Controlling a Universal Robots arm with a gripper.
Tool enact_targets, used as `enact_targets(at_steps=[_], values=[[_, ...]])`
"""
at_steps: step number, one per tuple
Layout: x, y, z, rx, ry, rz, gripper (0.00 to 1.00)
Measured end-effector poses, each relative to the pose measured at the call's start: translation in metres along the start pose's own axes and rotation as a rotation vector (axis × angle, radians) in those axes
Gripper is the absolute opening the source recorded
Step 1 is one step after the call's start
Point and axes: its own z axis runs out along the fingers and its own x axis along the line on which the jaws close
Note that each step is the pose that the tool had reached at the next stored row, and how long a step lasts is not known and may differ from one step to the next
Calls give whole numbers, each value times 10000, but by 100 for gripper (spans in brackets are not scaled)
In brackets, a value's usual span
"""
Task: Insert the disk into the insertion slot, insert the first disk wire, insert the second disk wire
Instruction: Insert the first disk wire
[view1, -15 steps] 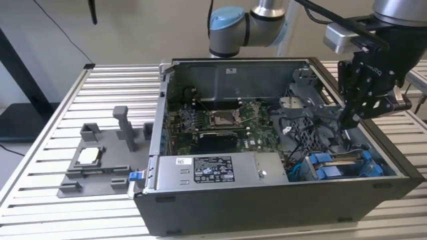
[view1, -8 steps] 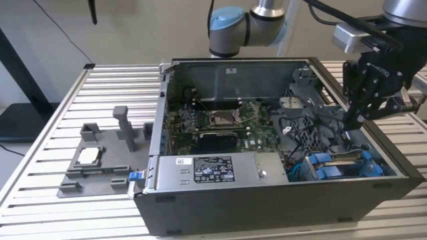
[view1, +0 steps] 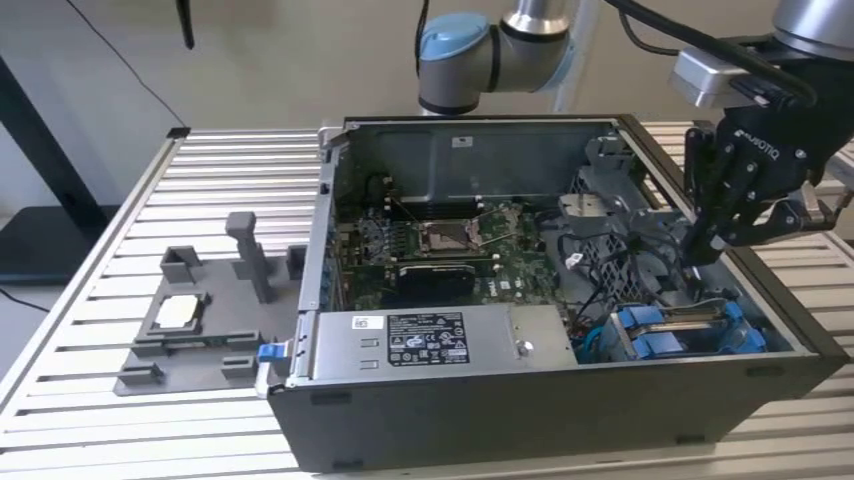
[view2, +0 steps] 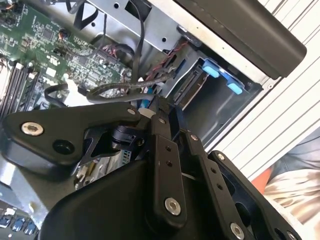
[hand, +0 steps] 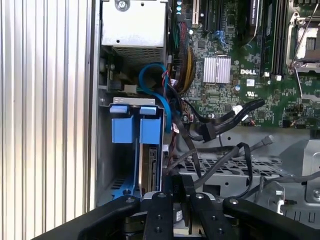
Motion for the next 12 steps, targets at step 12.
enact_targets(at_steps=[12], values=[[86, -183, 62, -686, -16, 10, 19]])
